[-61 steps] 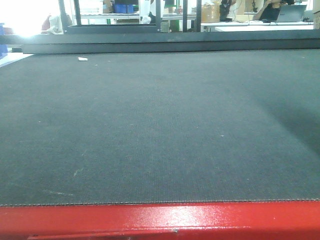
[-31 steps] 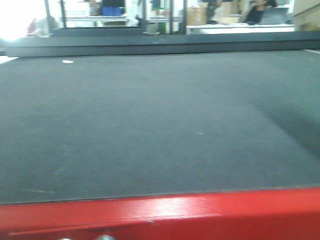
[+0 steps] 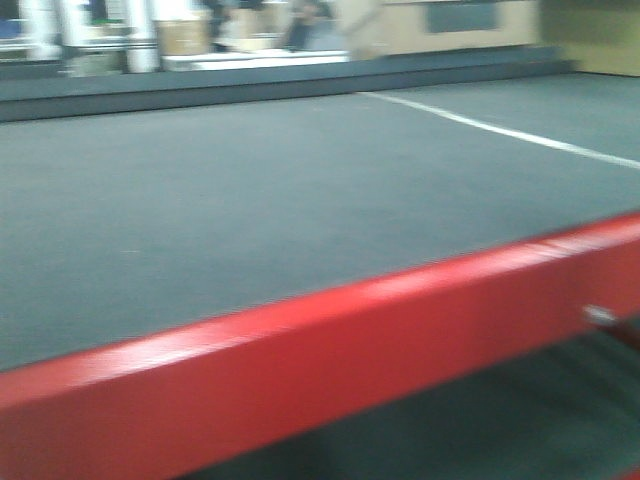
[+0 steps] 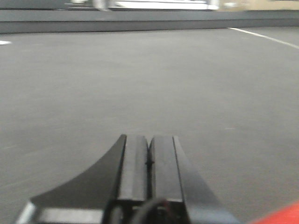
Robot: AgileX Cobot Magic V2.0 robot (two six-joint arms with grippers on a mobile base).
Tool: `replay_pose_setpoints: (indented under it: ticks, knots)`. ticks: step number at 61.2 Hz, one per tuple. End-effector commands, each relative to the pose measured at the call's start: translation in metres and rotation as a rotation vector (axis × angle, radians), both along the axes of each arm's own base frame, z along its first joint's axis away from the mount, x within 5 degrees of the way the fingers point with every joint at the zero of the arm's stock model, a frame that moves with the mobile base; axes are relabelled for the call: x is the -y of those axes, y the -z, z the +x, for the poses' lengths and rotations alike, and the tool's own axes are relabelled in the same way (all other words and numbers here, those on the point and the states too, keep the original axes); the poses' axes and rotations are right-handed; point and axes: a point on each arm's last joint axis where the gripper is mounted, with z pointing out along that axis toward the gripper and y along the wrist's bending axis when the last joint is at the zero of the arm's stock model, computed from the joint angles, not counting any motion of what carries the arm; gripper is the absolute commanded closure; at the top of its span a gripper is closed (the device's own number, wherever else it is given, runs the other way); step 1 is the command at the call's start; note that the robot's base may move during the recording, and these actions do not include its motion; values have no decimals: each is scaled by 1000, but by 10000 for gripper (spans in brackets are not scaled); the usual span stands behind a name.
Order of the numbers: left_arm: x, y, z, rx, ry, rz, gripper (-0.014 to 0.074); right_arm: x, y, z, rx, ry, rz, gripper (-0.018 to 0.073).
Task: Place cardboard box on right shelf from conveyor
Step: 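Drive the base away from the conveyor holding the box in the right gripper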
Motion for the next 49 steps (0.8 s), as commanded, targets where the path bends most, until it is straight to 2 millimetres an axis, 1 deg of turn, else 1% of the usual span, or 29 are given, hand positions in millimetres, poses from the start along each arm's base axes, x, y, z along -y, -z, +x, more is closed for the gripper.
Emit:
replay_pose_setpoints:
  ticks: [1, 49]
  knots:
    - [0, -6, -1, 93, 3, -11, 713, 0, -16, 1, 115, -4, 0, 370]
    - [0, -6, -1, 93, 3, -11, 713, 0, -16, 1, 115, -4, 0, 370]
